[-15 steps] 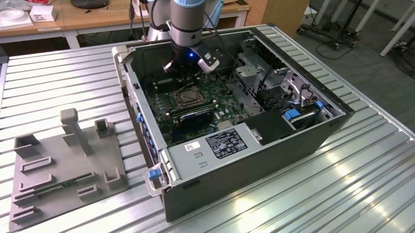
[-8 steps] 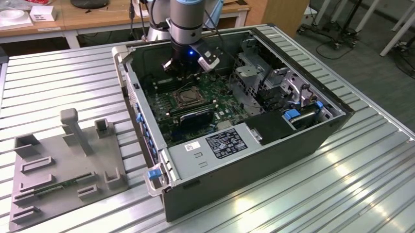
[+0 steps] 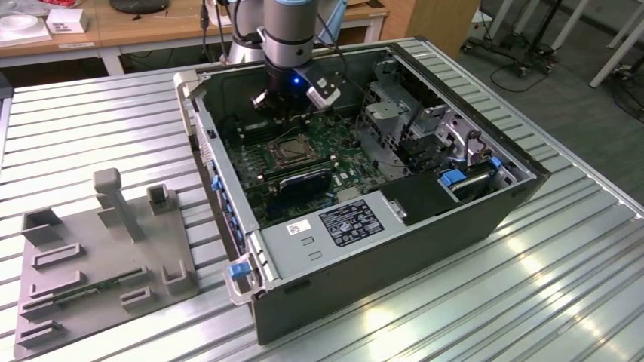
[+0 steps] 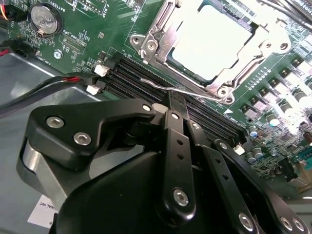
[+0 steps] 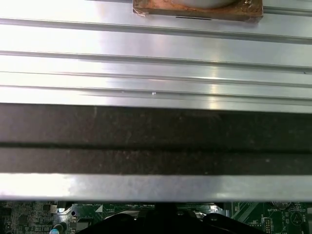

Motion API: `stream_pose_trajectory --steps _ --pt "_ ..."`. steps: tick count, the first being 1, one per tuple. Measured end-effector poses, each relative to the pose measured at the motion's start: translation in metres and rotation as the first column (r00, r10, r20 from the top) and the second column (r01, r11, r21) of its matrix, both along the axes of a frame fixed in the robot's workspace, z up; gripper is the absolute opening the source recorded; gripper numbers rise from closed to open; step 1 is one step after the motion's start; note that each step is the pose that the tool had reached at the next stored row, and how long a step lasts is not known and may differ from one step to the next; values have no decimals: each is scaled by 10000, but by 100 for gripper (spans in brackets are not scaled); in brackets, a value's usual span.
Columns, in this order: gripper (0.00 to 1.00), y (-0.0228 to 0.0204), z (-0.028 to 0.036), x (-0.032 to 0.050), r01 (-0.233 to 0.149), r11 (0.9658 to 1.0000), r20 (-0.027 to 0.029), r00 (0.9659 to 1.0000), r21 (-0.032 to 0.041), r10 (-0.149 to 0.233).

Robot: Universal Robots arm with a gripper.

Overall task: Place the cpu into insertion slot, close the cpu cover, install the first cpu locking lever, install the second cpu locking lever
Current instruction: 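Install the first cpu locking lever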

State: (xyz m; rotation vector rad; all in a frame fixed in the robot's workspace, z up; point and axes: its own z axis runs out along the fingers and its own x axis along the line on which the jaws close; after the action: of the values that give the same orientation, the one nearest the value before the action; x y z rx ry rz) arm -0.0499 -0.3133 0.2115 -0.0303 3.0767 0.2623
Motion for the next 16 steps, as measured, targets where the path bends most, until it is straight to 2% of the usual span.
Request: stream_pose_trajectory --steps 9,11,16 --pt "11 9 8 0 0 10000 0 10000 -4 0" --pt "11 8 30 0 0 10000 -2 10000 -7 0" --pt "11 9 130 0 0 10000 -1 10000 -6 0"
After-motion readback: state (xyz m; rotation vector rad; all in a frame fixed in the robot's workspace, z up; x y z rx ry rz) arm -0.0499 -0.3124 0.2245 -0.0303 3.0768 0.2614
